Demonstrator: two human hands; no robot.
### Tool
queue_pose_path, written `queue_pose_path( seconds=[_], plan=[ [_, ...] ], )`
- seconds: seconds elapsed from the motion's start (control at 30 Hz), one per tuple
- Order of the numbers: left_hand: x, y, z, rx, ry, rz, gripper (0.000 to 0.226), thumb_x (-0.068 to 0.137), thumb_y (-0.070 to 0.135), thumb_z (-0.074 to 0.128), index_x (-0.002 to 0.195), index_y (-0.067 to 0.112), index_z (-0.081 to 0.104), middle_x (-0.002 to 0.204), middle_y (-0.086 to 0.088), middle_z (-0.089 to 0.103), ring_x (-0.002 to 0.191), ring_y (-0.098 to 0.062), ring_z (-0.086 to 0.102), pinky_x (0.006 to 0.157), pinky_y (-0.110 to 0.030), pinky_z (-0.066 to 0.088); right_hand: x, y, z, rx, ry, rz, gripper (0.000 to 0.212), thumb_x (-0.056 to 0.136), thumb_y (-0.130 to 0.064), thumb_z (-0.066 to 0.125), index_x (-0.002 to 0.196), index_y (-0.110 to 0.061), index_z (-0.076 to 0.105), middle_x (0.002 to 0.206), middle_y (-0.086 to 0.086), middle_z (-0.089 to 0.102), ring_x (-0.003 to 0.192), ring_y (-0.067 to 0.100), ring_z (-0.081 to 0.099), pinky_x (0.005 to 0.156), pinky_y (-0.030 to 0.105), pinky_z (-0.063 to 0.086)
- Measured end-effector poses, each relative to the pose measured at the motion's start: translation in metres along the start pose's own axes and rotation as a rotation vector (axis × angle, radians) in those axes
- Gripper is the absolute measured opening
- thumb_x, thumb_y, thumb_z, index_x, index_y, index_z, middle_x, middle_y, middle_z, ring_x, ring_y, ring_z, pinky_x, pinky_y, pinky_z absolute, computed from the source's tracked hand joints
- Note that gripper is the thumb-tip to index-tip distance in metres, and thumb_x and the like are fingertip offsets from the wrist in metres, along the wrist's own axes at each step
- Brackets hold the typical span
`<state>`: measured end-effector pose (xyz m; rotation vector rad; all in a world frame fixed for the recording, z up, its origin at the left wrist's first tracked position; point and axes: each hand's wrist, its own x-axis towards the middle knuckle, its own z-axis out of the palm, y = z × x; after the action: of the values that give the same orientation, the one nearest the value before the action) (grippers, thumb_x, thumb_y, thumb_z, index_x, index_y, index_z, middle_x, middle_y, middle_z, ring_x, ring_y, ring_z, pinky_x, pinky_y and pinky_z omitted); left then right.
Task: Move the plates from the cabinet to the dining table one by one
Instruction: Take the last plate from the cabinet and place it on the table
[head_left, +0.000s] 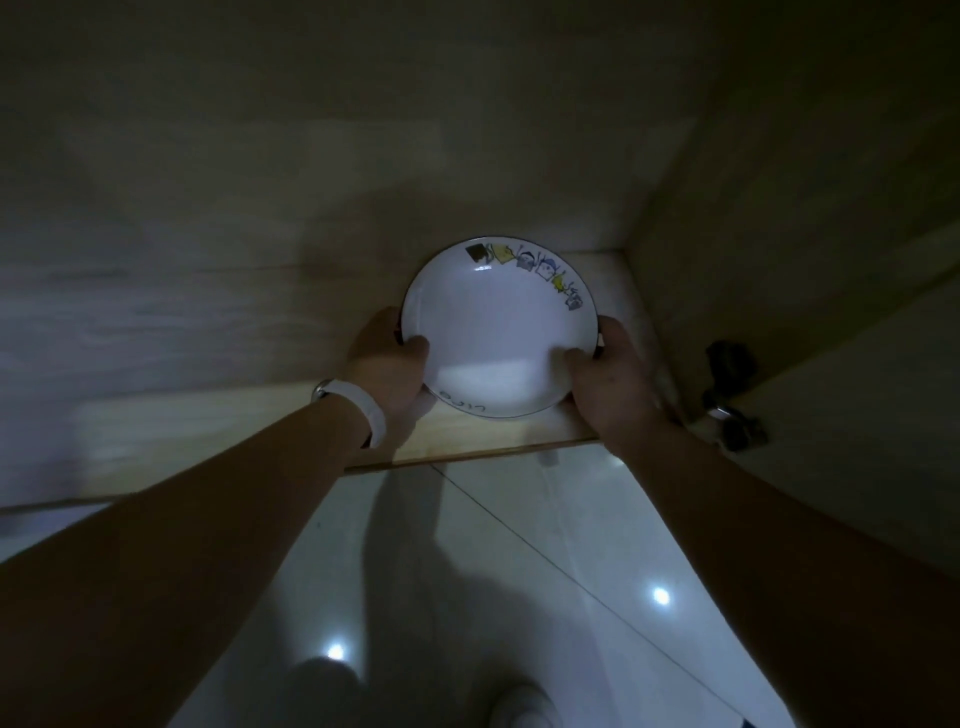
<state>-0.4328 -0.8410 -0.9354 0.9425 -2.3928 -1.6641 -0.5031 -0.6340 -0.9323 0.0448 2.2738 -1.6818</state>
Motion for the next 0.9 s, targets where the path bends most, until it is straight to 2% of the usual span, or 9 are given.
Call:
queue_pose_path(
  seconds=[0.1,0.2,0.3,0.4,0.47,0.53,0.7,0.83,0.9],
  plan=[
    [-0.015,-0.008,-0.003,-0.058,0.041,0.035,0.015,0.094,0.008,0.051,0.107,0.015,0.055,0.087,0.006,0.059,0.078,-0.014,0.055,0.058,-0.018,0.044,-0.014,0.003,0.000,-0.011,-0.001,-0.002,0.042,0.089,-0.011,0.057,0.127,-0.028,0.052,0.112,-0.008,0.064,0.105,0.017,0.062,0.089,0.050,0.055],
    [-0.036,-0.012,-0.006,-0.098,0.060,0.099,0.024,0.093,0.002,0.050,0.114,0.011,0.055,0.102,-0.006,0.062,0.092,-0.022,0.057,0.078,-0.028,0.048,-0.029,0.006,-0.001,0.031,-0.013,-0.003,0.048,0.085,-0.010,0.055,0.125,-0.037,0.052,0.113,-0.014,0.064,0.106,0.018,0.062,0.084,0.052,0.057],
    [-0.061,-0.017,-0.013,-0.158,0.057,0.076,0.031,0.091,0.004,0.051,0.120,0.014,0.053,0.108,-0.005,0.062,0.097,-0.024,0.059,0.081,-0.037,0.052,-0.047,0.004,-0.002,0.060,-0.010,0.001,0.048,0.086,-0.008,0.055,0.127,-0.031,0.052,0.113,-0.012,0.064,0.103,0.011,0.062,0.083,0.047,0.058],
    [-0.089,-0.011,-0.023,-0.281,0.002,-0.030,0.042,0.088,0.012,0.050,0.126,0.029,0.051,0.112,-0.003,0.064,0.099,-0.028,0.063,0.069,-0.043,0.059,-0.073,-0.006,-0.009,0.037,-0.003,0.006,0.046,0.088,-0.006,0.056,0.129,-0.026,0.052,0.108,-0.017,0.063,0.096,0.001,0.062,0.082,0.028,0.057],
    [-0.109,-0.001,-0.032,-0.278,-0.010,-0.061,0.040,0.092,0.005,0.048,0.119,0.034,0.049,0.108,-0.005,0.064,0.091,-0.031,0.063,0.049,-0.031,0.055,-0.091,-0.017,-0.014,0.025,-0.009,0.027,0.044,0.088,-0.004,0.056,0.127,-0.025,0.054,0.106,-0.017,0.064,0.090,-0.004,0.063,0.074,0.018,0.056],
    [-0.131,0.016,-0.043,-0.279,-0.029,-0.073,0.046,0.093,-0.001,0.044,0.125,0.032,0.046,0.107,-0.006,0.062,0.078,-0.028,0.061,0.039,-0.023,0.048,-0.111,-0.031,-0.021,0.025,-0.021,0.058,0.044,0.087,-0.003,0.055,0.125,-0.024,0.055,0.105,-0.014,0.066,0.088,-0.004,0.064,0.071,0.019,0.055],
    [-0.192,0.062,-0.072,-0.303,-0.040,-0.158,0.050,0.093,-0.005,0.044,0.126,0.032,0.042,0.102,0.004,0.058,0.066,-0.021,0.058,0.034,-0.021,0.042,-0.170,-0.075,-0.044,-0.010,-0.082,0.106,0.052,0.084,0.000,0.054,0.128,-0.027,0.053,0.112,-0.007,0.065,0.098,0.010,0.064,0.074,0.026,0.058],
    [-0.251,0.100,-0.102,-0.339,-0.074,-0.199,0.051,0.092,-0.005,0.048,0.129,0.030,0.042,0.105,0.006,0.058,0.072,-0.018,0.057,0.036,-0.021,0.043,-0.221,-0.128,-0.061,-0.058,-0.133,0.131,0.058,0.079,0.005,0.053,0.118,-0.038,0.051,0.103,-0.018,0.062,0.090,0.002,0.061,0.059,0.013,0.052],
    [-0.276,0.117,-0.118,-0.353,-0.079,-0.224,0.055,0.082,0.005,0.053,0.132,0.026,0.045,0.110,-0.002,0.060,0.074,-0.020,0.058,0.038,-0.024,0.043,-0.245,-0.156,-0.069,-0.084,-0.164,0.157,0.059,0.079,0.003,0.052,0.118,-0.041,0.048,0.101,-0.019,0.060,0.089,0.002,0.059,0.054,0.011,0.049]
  ],
)
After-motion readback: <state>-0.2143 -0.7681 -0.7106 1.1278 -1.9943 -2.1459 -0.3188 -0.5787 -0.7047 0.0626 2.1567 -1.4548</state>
